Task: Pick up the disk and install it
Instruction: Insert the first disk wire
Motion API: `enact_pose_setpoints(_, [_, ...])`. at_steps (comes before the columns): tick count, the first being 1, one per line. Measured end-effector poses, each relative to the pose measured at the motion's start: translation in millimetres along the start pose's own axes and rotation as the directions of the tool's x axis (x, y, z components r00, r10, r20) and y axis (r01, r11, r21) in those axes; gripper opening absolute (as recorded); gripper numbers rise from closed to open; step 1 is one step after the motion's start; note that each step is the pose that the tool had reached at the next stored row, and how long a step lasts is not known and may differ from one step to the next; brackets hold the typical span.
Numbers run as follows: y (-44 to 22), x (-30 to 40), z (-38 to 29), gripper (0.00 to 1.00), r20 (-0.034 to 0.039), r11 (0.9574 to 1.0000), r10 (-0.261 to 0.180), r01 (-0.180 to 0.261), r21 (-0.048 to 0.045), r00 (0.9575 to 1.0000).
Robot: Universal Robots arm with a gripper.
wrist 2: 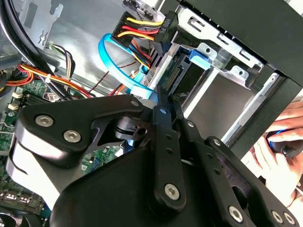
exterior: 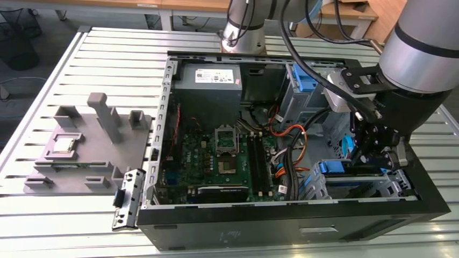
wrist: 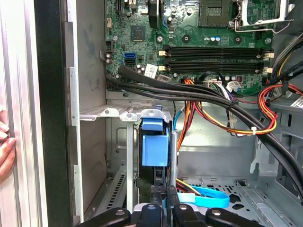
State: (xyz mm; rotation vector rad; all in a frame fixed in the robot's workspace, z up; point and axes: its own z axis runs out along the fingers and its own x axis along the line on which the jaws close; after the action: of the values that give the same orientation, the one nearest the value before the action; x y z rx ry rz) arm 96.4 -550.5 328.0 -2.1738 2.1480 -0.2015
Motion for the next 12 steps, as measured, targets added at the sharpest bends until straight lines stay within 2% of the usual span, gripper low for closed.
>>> enact_pose_setpoints(8, [0.1, 0.0, 0.5, 0.17, 0.0007, 1.0000, 0.000, 0.000, 0.0000, 1.0000])
enact_pose_setpoints(9, [0.1, 0.0, 0.5, 0.24, 0.0007, 1.0000, 0.000, 0.000, 0.0000, 1.0000])
enact_pose_setpoints(12, [0.1, 0.0, 0.4, 0.24, 0.0005, 1.0000, 0.000, 0.000, 0.0000, 1.0000])
